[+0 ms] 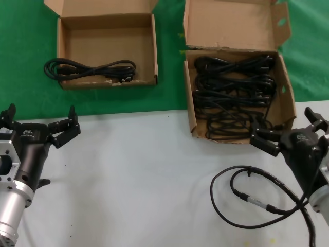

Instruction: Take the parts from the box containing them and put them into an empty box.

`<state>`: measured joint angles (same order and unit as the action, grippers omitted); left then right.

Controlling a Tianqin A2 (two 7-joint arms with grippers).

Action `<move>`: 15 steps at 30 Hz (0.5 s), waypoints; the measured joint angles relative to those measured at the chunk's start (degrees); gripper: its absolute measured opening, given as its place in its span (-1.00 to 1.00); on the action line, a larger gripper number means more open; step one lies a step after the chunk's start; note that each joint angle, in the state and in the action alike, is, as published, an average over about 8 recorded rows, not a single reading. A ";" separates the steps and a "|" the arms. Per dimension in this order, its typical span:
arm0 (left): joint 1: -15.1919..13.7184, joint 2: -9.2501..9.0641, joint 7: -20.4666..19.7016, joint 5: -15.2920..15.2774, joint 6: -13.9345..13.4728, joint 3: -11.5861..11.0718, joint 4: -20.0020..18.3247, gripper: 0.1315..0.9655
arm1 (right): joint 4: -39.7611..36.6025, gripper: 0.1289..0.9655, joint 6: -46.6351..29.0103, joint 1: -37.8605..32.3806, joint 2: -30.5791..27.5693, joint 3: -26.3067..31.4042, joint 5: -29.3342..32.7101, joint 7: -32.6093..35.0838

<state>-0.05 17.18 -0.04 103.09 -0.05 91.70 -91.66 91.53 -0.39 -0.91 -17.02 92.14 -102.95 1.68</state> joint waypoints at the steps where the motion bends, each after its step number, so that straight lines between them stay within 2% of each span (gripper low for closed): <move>1: 0.00 0.00 0.00 0.00 0.00 0.00 0.00 1.00 | 0.00 1.00 0.00 0.00 0.00 0.00 0.00 0.00; 15: 0.00 0.00 0.00 0.00 0.00 0.00 0.00 1.00 | 0.00 1.00 0.00 0.00 0.00 0.00 0.00 0.00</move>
<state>-0.05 17.18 -0.04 103.09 -0.05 91.70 -91.66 91.53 -0.39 -0.91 -17.02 92.14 -102.95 1.68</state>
